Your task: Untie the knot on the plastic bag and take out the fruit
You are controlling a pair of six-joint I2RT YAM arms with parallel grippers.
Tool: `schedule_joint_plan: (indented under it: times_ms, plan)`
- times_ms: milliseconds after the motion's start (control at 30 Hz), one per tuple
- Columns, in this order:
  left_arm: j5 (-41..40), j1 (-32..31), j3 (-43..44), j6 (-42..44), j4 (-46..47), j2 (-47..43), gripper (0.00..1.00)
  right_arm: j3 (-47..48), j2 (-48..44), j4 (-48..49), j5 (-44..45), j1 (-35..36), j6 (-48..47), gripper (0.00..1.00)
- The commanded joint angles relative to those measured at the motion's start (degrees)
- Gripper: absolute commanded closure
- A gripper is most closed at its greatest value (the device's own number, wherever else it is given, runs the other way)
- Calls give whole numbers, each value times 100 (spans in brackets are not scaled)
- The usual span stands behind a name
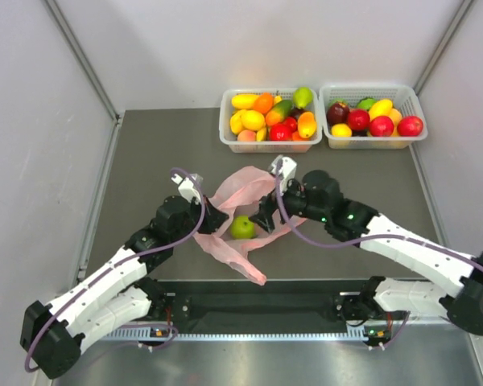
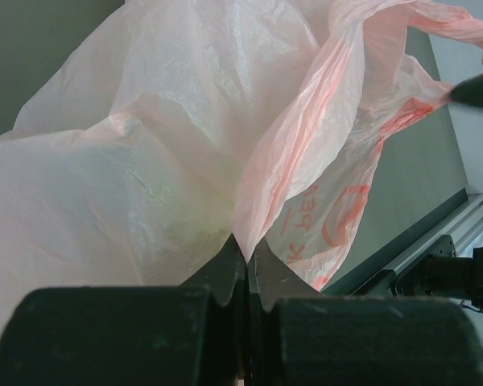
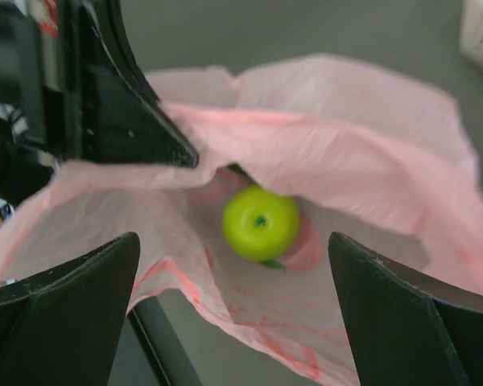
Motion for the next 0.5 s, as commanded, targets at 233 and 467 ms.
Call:
schedule_joint_plan:
  times_ms: [233,467]
  plan:
    - [84,-27,7,-116,346,-82,100,-299,1784,1290,859,596,626,0]
    - [137,-27,-81,-160,364,-152,100,-325,2584,2073,1271,613,934,0]
